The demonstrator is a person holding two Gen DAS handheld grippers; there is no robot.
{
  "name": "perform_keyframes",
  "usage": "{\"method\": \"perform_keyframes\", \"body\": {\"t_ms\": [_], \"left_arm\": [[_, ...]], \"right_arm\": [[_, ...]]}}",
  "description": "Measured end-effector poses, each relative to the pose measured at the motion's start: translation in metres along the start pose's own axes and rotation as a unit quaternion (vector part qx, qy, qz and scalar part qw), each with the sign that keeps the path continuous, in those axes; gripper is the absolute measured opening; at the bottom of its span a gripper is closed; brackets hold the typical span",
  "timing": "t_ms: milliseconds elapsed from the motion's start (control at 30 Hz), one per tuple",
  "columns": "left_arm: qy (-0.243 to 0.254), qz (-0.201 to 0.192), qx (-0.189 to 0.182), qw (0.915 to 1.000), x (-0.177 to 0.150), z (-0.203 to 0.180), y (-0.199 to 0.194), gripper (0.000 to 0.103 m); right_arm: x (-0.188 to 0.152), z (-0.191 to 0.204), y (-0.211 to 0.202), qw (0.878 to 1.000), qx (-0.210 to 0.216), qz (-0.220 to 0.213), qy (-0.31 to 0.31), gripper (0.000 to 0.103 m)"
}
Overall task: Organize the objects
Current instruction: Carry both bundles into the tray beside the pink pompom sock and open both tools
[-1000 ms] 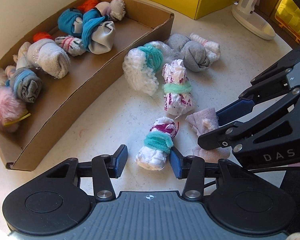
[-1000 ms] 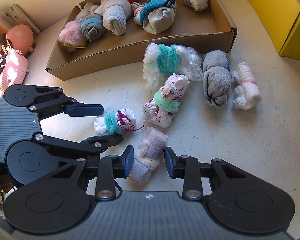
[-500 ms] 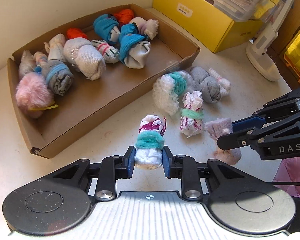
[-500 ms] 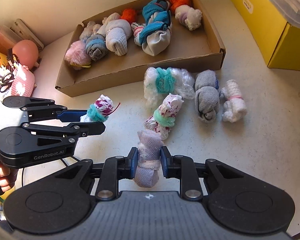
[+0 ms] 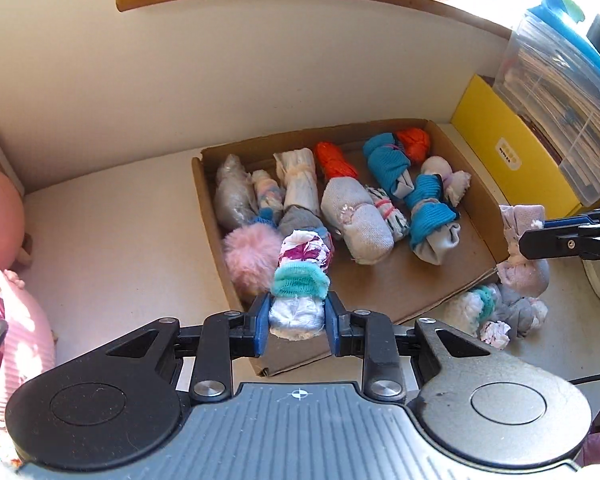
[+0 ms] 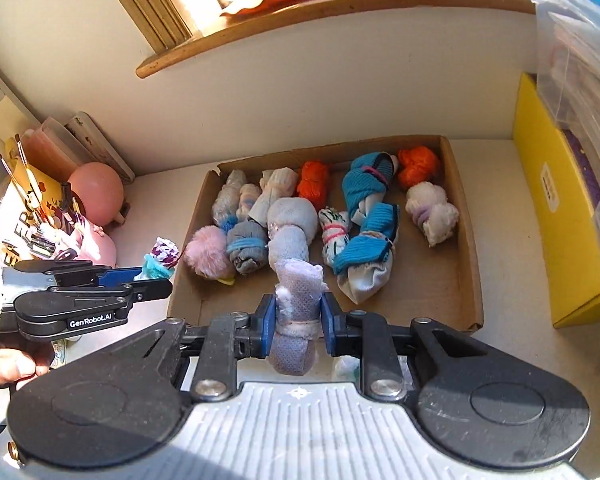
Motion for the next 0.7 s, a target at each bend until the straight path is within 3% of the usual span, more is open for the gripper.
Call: {"method": "perform_keyframes", "body": {"t_ms": [367, 700], "left_arm": [[-0.067, -0.026, 0.048, 0.9963, 0.006, 0.035, -0.037, 0.034], [-0.082, 0.008, 0.020, 0.9964, 0.004, 0.024, 0.005, 0.035]], "right_arm": [[0.023, 0.013, 0.025, 0.999, 0.030, 0.012, -0.037, 0.022], [0.027, 0.029, 0.060, 0.995, 0.052, 0.051, -0.061, 0.022]]}}
Point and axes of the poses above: each gripper's, at about its wrist camera, not at the fingertips, and y roughly the way its jaws point, z to its left, x to its top, the point moved 3 cm from there along y, roughly the way its jaws point, and after that the axes turned 3 degrees about -x, right-handed, at the moved point
